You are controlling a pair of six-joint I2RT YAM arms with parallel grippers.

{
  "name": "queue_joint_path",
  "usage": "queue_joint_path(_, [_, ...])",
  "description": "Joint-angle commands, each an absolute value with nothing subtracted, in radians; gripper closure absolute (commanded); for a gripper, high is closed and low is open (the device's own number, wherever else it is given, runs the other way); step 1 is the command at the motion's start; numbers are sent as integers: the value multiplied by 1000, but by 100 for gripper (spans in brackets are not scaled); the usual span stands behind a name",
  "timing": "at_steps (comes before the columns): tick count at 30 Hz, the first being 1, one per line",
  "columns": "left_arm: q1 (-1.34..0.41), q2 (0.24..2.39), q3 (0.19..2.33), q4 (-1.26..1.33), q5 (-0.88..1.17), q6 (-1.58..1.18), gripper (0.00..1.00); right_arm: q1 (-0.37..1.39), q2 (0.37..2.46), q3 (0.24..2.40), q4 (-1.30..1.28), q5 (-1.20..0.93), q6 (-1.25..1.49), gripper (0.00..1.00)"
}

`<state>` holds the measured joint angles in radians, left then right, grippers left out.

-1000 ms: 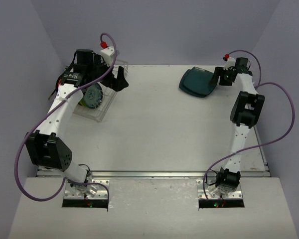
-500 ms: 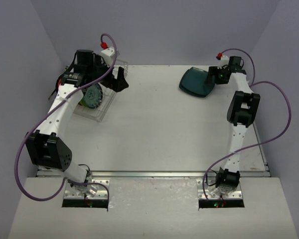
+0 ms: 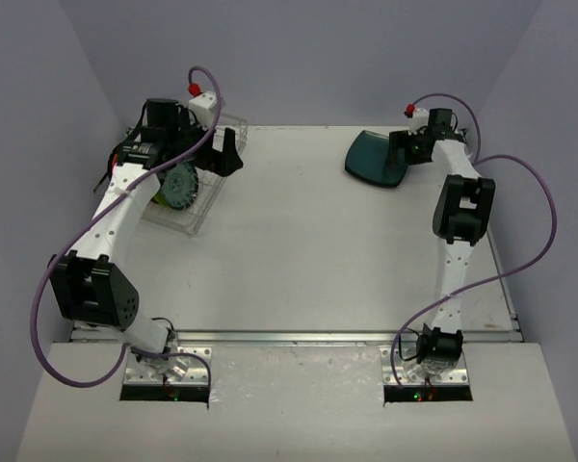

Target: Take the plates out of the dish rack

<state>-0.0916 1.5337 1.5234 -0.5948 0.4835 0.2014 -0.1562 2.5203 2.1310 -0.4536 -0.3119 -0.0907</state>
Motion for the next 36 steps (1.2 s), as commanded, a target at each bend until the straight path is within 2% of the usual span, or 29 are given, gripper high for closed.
queue_joint_path(1, [-27,1502,1561,-538,352,132,0,-156,2326,2097,-438,-230,-132,1])
queue_joint_path(4, [17,1506,1581,-560,306,137,4,-158,2243,2075,-448,-182,-162,1])
queue_joint_path(8, [48,1515,1594,-581,163,187,17,-156,2096,2042,-456,-156,-182,1])
queue_joint_path(10, [63,1532,1603,-593,100,214,36,-156,2026,2009,-470,-179,-190,1])
queue_joint_path(12, [76,1557,1611,-607,53,227,48,-155,1978,1970,-498,-232,-198,1])
queue_joint_path(13, [82,1573,1610,-603,29,247,59,-151,1907,1924,-504,-258,-205,1])
queue_joint_path(14, [85,1585,1604,-596,2,267,65,-145,1853,1869,-504,-278,-211,1])
queue_joint_path(16, [88,1600,1584,-574,-54,306,71,-130,1777,1743,-496,-303,-219,1])
queue_joint_path(21, [107,1672,1589,-535,-118,351,72,-89,1548,1444,-472,-376,-223,1])
queue_joint_path(25, [127,1745,1624,-534,-109,352,73,-58,1446,1280,-449,-402,-215,1])
queue_joint_path(29, [134,1801,1651,-536,-102,351,74,-39,1401,1203,-439,-416,-217,1])
queue_joint_path(36, [144,1862,1663,-541,-84,356,74,-26,1393,1203,-457,-436,-213,1])
